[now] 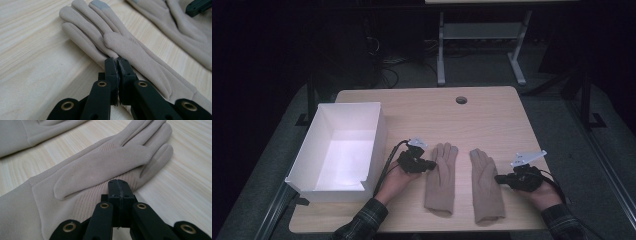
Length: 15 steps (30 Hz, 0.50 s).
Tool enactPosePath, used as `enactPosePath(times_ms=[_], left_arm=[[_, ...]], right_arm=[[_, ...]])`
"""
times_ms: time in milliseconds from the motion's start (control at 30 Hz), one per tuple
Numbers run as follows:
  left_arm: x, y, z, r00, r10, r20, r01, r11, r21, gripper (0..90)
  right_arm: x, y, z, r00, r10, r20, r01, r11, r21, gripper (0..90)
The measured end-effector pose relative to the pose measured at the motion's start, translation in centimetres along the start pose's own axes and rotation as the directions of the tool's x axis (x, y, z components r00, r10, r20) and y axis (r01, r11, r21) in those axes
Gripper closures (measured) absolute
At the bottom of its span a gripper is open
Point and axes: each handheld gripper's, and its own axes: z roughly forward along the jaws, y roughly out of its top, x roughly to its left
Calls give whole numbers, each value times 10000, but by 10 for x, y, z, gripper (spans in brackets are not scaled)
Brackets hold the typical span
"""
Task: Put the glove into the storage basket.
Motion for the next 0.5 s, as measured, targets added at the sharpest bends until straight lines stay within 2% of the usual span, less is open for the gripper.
enactPosePath(times_ms=[300, 500], left_arm=[[-10, -2, 2, 9993, 32, 364, -32, 10000, 12, 871], [-16, -3, 4, 9987, 91, 505, -89, 9999, -50, 871]], right_arm=[[9, 8, 7, 9995, -238, -203, 241, 9997, 109, 899], [15, 10, 11, 9979, -410, -499, 416, 9991, 121, 899]])
